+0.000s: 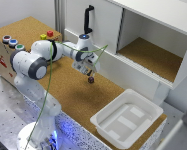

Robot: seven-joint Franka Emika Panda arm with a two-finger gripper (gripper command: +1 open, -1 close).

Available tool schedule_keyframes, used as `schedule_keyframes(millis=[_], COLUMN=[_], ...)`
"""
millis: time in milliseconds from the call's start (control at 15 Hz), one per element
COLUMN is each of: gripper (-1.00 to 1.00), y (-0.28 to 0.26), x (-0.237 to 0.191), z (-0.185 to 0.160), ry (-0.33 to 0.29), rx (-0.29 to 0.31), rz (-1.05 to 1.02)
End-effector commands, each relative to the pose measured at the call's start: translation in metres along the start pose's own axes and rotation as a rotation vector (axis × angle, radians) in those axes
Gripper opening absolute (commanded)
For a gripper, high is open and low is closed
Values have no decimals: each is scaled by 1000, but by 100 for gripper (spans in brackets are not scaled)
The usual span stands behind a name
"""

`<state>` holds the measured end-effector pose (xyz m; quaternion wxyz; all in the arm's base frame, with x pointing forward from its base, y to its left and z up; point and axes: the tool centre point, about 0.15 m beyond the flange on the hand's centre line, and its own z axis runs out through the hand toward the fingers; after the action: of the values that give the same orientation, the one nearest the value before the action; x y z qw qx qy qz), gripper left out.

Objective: Go slide the purple block to the left

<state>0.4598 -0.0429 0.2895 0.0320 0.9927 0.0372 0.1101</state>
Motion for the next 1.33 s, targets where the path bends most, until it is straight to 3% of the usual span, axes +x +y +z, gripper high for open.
schedule_keyframes(millis=[0, 133, 667, 1000, 1267], gripper=[-100, -100, -100, -100, -100], y=[33, 21, -16, -35, -38], x=[15, 18, 43, 15, -10], z=[51, 64, 80, 71, 63], ry=[-122, -154, -177, -211, -201], rx=[72, 65, 39, 28, 4], rz=[-22, -10, 79, 162, 219])
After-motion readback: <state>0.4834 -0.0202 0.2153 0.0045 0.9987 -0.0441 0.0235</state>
